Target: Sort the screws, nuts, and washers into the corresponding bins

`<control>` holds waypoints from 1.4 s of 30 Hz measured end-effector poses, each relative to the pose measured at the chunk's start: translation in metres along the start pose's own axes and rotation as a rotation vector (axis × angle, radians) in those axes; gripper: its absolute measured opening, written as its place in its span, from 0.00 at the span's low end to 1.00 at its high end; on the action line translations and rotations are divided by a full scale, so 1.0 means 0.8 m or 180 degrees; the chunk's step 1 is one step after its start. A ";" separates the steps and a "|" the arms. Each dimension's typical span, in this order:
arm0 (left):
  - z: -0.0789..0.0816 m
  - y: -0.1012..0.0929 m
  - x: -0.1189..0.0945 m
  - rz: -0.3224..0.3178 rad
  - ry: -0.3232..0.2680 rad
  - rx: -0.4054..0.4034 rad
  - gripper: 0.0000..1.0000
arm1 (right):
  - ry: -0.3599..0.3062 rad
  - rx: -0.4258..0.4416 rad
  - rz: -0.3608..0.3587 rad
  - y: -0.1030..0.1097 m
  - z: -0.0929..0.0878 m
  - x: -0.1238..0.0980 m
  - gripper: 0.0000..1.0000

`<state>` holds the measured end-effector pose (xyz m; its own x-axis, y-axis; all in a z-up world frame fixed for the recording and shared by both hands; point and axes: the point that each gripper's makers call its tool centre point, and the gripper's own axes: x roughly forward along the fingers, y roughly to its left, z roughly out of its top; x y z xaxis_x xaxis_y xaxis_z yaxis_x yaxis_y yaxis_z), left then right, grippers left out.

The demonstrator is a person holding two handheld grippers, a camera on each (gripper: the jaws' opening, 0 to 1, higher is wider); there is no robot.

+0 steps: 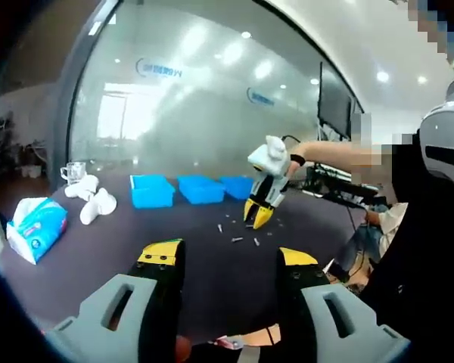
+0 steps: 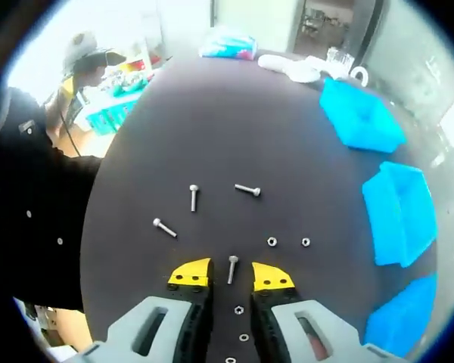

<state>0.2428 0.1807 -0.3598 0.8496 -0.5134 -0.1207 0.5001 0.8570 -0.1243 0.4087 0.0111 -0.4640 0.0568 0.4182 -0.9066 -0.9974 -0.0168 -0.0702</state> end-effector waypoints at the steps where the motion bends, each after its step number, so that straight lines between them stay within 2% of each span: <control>1: 0.000 0.000 0.000 -0.0004 -0.0001 -0.0017 0.46 | 0.0014 0.0002 0.0010 0.000 -0.001 0.001 0.12; 5: -0.002 0.000 0.001 -0.0010 0.0014 -0.0025 0.46 | 0.0139 0.0032 0.0057 0.000 -0.010 0.006 0.06; 8: -0.002 0.001 0.001 -0.0017 0.0008 -0.0046 0.45 | 0.0130 0.0041 0.0080 0.001 -0.009 0.005 0.04; 9: -0.002 0.000 0.001 -0.0024 -0.0001 -0.0063 0.45 | 0.0124 0.0034 0.0098 0.003 -0.008 0.005 0.00; 16: -0.002 0.001 -0.001 -0.0022 -0.0011 -0.0102 0.45 | 0.0152 0.0070 0.0147 0.011 -0.009 0.003 0.00; 20: 0.001 0.001 -0.002 -0.0027 -0.0053 -0.0108 0.45 | 0.0067 0.0122 0.0201 0.020 -0.005 -0.005 0.00; 22: 0.004 0.000 -0.003 -0.0039 -0.0094 -0.0127 0.45 | -0.0113 0.0231 0.0348 0.034 0.003 -0.012 0.00; 27: 0.009 0.003 -0.004 -0.0014 -0.0143 -0.0111 0.45 | -0.0482 0.0457 0.0204 0.030 0.013 -0.033 0.00; 31: 0.011 0.005 -0.004 -0.0008 -0.0165 -0.0107 0.45 | -0.0967 0.0629 0.0037 0.029 0.023 -0.059 0.00; 35: 0.017 0.006 -0.003 -0.0014 -0.0205 -0.0108 0.45 | -0.1412 0.0780 -0.0229 0.027 0.023 -0.089 0.00; 38: 0.020 0.005 -0.001 -0.0028 -0.0219 -0.0088 0.45 | -0.1745 0.0949 -0.0584 0.010 0.012 -0.117 0.00; 42: 0.025 0.005 0.000 -0.0026 -0.0254 -0.0083 0.45 | -0.2164 0.1192 -0.0987 0.004 -0.001 -0.151 0.00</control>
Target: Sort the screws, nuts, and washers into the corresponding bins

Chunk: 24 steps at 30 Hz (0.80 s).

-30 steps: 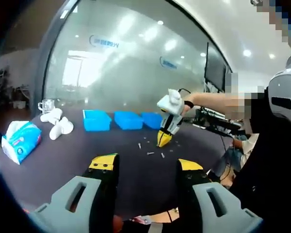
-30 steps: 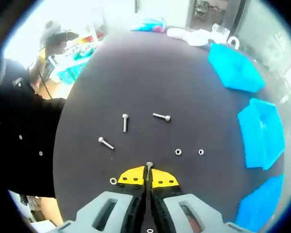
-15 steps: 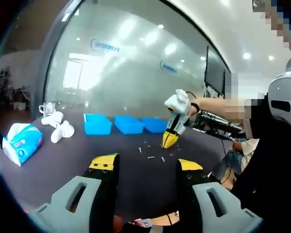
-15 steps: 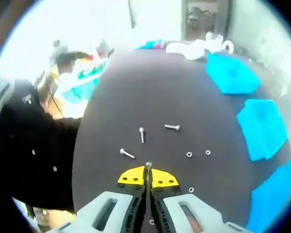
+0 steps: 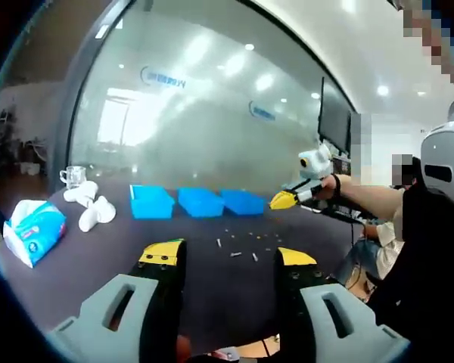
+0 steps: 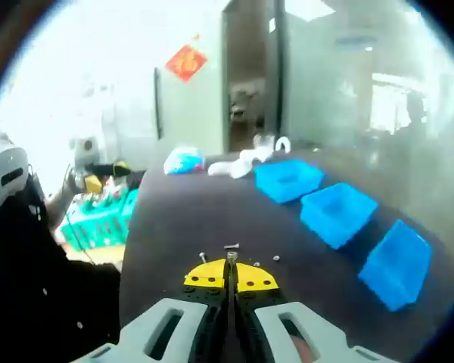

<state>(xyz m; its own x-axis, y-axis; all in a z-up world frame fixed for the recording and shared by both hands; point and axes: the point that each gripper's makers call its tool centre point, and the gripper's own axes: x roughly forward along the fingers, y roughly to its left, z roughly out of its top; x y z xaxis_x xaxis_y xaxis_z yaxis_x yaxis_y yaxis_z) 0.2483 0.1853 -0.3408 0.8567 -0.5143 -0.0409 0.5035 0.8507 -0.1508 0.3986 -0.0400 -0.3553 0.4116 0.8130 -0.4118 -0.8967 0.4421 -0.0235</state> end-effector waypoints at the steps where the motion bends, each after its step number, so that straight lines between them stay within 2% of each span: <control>1: 0.001 0.001 0.000 0.0004 -0.0003 0.0005 0.45 | -0.0094 0.0023 -0.0122 -0.005 0.002 -0.008 0.00; 4: 0.004 0.005 0.002 0.0033 -0.0017 0.0022 0.45 | -0.0402 0.0147 -0.0370 -0.011 0.008 -0.030 0.00; 6: 0.007 0.007 0.002 0.0048 -0.0038 0.0010 0.45 | -0.0597 0.0170 -0.0682 -0.021 0.007 -0.049 0.00; 9: 0.010 0.010 0.003 0.0068 -0.0056 0.0013 0.45 | -0.0728 0.0178 -0.0956 -0.023 -0.001 -0.072 0.00; 17: 0.008 0.008 0.005 0.0058 -0.0012 0.0084 0.45 | -0.1113 0.0450 -0.1489 -0.022 -0.014 -0.125 0.00; 19: 0.010 0.008 0.004 0.0066 -0.0028 0.0100 0.45 | -0.1312 0.0591 -0.1691 -0.023 -0.013 -0.147 0.00; 21: 0.011 0.008 0.003 0.0073 -0.0049 0.0084 0.45 | -0.1510 0.0734 -0.1798 -0.020 -0.010 -0.164 0.00; 24: 0.011 0.011 0.000 0.0105 -0.0042 0.0092 0.45 | -0.1613 0.0767 -0.1910 -0.017 -0.009 -0.179 0.00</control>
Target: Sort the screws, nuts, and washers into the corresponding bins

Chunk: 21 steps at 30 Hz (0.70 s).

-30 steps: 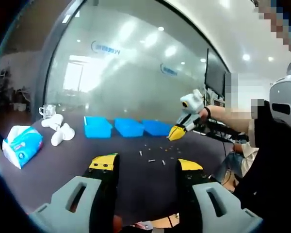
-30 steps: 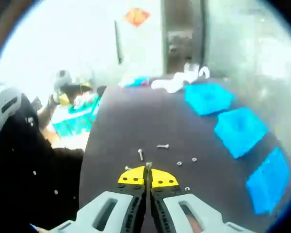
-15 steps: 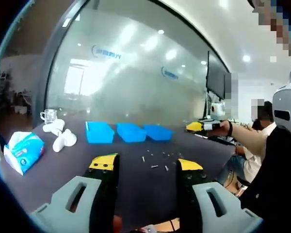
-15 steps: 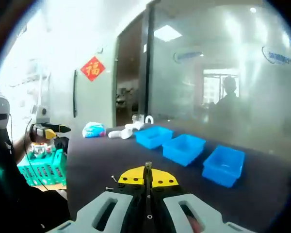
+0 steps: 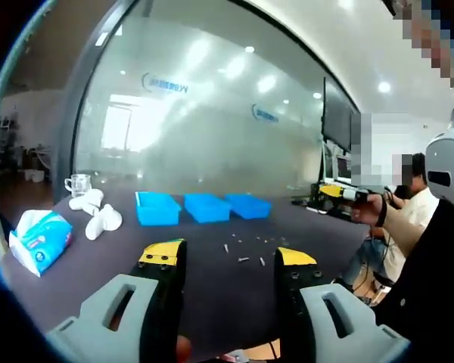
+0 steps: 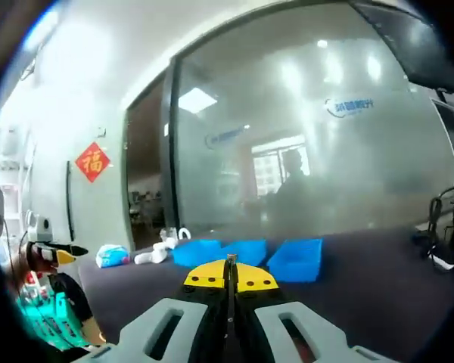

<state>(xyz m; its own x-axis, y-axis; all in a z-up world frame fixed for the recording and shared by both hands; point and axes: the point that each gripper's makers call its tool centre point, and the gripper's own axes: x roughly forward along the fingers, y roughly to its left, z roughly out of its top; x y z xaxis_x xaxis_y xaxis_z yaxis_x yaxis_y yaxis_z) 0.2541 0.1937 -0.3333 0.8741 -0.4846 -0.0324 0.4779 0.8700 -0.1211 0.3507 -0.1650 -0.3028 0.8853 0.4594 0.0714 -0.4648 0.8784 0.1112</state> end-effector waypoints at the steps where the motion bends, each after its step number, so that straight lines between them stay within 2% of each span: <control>1: 0.000 0.000 0.000 0.0003 0.0004 0.0005 0.45 | -0.0021 -0.0010 -0.0026 -0.002 0.002 -0.001 0.00; 6: 0.003 0.001 -0.001 0.0000 -0.0012 0.0014 0.45 | -0.0094 0.0021 -0.0099 -0.013 0.014 0.001 0.00; 10: 0.005 -0.002 -0.002 -0.0006 -0.0022 0.0017 0.45 | -0.0188 0.0033 -0.0182 -0.029 0.028 0.016 0.00; 14: 0.005 -0.002 -0.006 0.0005 -0.0021 0.0028 0.45 | -0.0219 0.0041 -0.0207 -0.041 0.038 0.036 0.00; 18: 0.007 -0.001 -0.009 0.0031 -0.0050 0.0025 0.45 | -0.0245 -0.0023 -0.0223 -0.053 0.050 0.070 0.00; 21: 0.008 -0.001 -0.011 0.0044 -0.0062 0.0022 0.45 | -0.0132 -0.0137 -0.0167 -0.056 0.048 0.096 0.00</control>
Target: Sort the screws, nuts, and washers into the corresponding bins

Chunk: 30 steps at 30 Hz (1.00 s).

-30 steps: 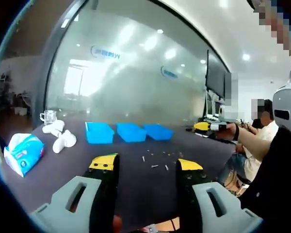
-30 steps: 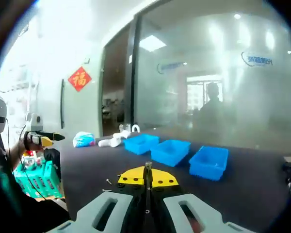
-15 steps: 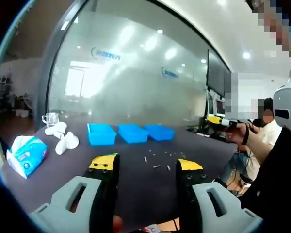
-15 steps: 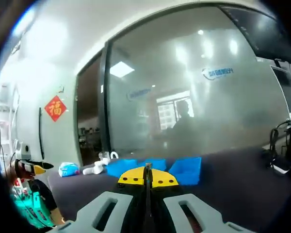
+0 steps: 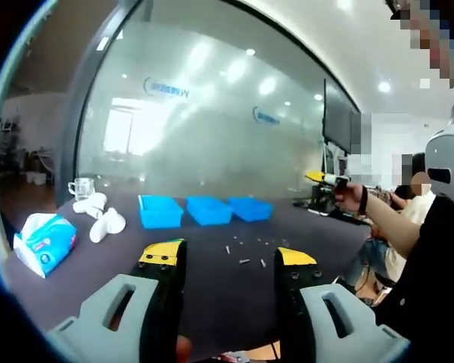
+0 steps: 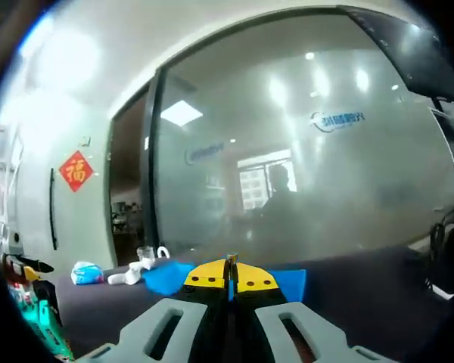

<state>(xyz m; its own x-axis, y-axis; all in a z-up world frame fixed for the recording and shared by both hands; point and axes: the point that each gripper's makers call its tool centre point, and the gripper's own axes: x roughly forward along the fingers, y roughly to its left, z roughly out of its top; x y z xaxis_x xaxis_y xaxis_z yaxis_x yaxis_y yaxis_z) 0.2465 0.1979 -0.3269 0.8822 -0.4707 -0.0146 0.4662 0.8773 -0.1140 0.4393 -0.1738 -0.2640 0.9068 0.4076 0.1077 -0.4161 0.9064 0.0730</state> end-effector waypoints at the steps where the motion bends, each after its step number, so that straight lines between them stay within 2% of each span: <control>1: 0.000 0.000 -0.001 0.0005 -0.0001 -0.0003 0.45 | 0.0041 -0.0055 0.0017 -0.003 -0.001 0.010 0.00; 8: -0.004 0.001 -0.005 0.0035 0.0008 -0.0022 0.45 | 0.0198 -0.0160 0.0024 -0.022 -0.005 0.068 0.00; 16: -0.005 0.002 -0.006 0.0063 -0.0001 -0.0041 0.45 | 0.0487 -0.0333 -0.0141 -0.051 -0.034 0.134 0.00; 30: -0.003 -0.007 0.001 0.0031 -0.0012 -0.0061 0.45 | 0.0803 -0.0407 -0.0286 -0.072 -0.068 0.200 0.00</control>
<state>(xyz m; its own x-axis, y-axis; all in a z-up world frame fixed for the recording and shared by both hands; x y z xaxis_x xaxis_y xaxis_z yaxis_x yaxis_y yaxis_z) 0.2444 0.1927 -0.3291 0.8869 -0.4619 -0.0120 0.4564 0.8798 -0.1327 0.6119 -0.1550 -0.3049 0.9346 0.3252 -0.1445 -0.3358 0.9402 -0.0561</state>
